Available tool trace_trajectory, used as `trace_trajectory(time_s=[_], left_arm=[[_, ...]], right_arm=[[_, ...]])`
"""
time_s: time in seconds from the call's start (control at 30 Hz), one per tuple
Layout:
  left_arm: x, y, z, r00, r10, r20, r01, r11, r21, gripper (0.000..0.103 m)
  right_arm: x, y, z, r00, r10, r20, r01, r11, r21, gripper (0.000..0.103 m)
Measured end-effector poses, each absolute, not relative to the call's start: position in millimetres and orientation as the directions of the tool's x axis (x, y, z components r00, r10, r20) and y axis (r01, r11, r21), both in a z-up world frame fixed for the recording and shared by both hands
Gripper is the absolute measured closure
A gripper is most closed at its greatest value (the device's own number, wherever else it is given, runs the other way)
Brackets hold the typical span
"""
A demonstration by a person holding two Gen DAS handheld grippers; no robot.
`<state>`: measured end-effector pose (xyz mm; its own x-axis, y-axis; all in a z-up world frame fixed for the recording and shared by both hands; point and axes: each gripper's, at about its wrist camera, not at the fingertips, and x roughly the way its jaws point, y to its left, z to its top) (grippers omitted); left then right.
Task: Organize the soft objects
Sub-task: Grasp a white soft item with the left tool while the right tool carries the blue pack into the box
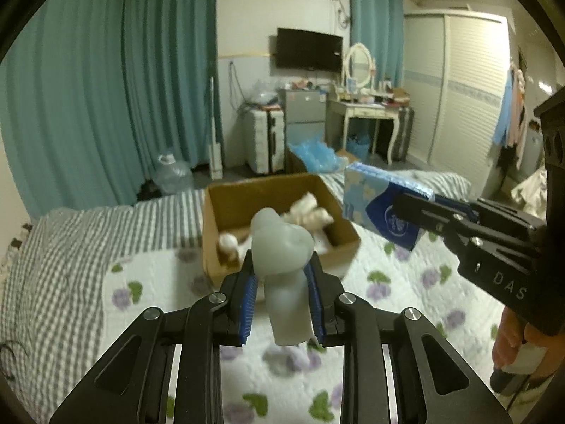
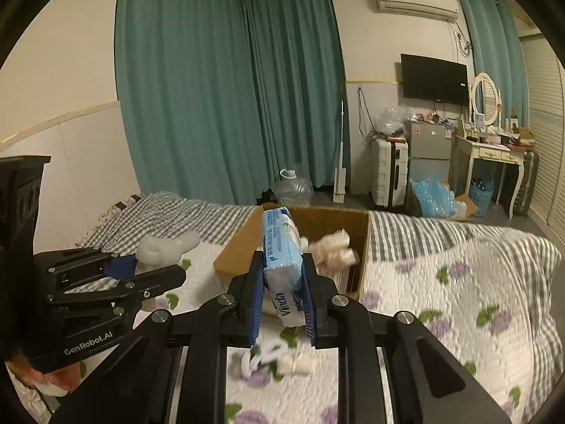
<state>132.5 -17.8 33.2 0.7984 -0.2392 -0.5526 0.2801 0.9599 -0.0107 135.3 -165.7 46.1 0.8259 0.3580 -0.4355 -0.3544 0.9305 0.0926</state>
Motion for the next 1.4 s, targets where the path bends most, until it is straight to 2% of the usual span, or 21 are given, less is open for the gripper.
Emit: trace_trajectory(time_s=[0.23,0.4,0.6,0.73,0.83,0.87,0.9,0.93,1.07,1.17,1.2,1.33,1.4], left_arm=[[202.6,-17.6,35.2,0.803,-0.211,-0.557,0.259,0.966,0.007,0.078],[256.0,-19.2,11.5,0.793,-0.179,-0.582,0.244,0.969,0.036,0.078],[303.9,-17.2,-22.2,0.802,-0.167,-0.573,0.234,0.971,0.044,0.073],[323.5,-21.6,-44.0,0.802,-0.077,-0.593,0.182,0.976,0.119,0.073],[330.0,-19.9,-52.9,0.782,-0.080,-0.618,0.180,0.978,0.102,0.073],[329.9,-18.0,-53.9,0.775,-0.088,-0.625,0.179,0.980,0.084,0.072],[330.3,-16.2,-53.7,0.770,-0.092,-0.631,0.177,0.981,0.073,0.067],[328.1,-14.1,-52.4,0.766,-0.096,-0.635,0.177,0.982,0.064,0.063],[305.5,-14.5,-31.9,0.799,-0.079,-0.596,0.170,0.981,0.097,0.052],[281.8,-15.7,-3.0,0.820,-0.097,-0.564,0.192,0.975,0.111,0.028],[272.1,-15.0,8.0,0.829,-0.102,-0.549,0.194,0.975,0.111,0.023],[223.6,-11.9,62.0,0.875,-0.119,-0.470,0.183,0.979,0.094,0.013],[205.0,-7.7,86.4,0.881,-0.156,-0.448,0.200,0.978,0.052,0.010]], right_arm=[[211.4,-164.6,40.9,0.814,0.374,-0.444,-0.357,0.926,0.125,0.084],[274.1,-159.5,17.3,0.787,0.392,-0.476,-0.357,0.919,0.167,0.084],[327.4,-145.7,-18.7,0.785,0.364,-0.501,-0.348,0.929,0.129,0.084],[351.9,-148.4,-37.4,0.767,0.368,-0.525,-0.335,0.928,0.161,0.084],[354.0,-152.0,-40.4,0.768,0.336,-0.546,-0.309,0.940,0.144,0.065],[351.3,-154.8,-38.5,0.774,0.328,-0.541,-0.299,0.943,0.145,0.050],[346.8,-158.7,-34.4,0.782,0.327,-0.530,-0.291,0.945,0.152,0.033],[341.6,-162.9,-29.7,0.791,0.326,-0.518,-0.285,0.945,0.159,0.028],[314.2,-180.5,-1.4,0.818,0.298,-0.492,-0.249,0.955,0.163,0.025],[286.6,-187.7,27.0,0.835,0.278,-0.475,-0.237,0.960,0.147,0.022],[277.8,-189.5,36.1,0.839,0.274,-0.470,-0.235,0.962,0.140,0.020],[224.4,-192.9,84.4,0.863,0.240,-0.444,-0.231,0.970,0.076,0.012],[198.0,-192.9,105.4,0.869,0.240,-0.432,-0.242,0.969,0.051,0.004]])
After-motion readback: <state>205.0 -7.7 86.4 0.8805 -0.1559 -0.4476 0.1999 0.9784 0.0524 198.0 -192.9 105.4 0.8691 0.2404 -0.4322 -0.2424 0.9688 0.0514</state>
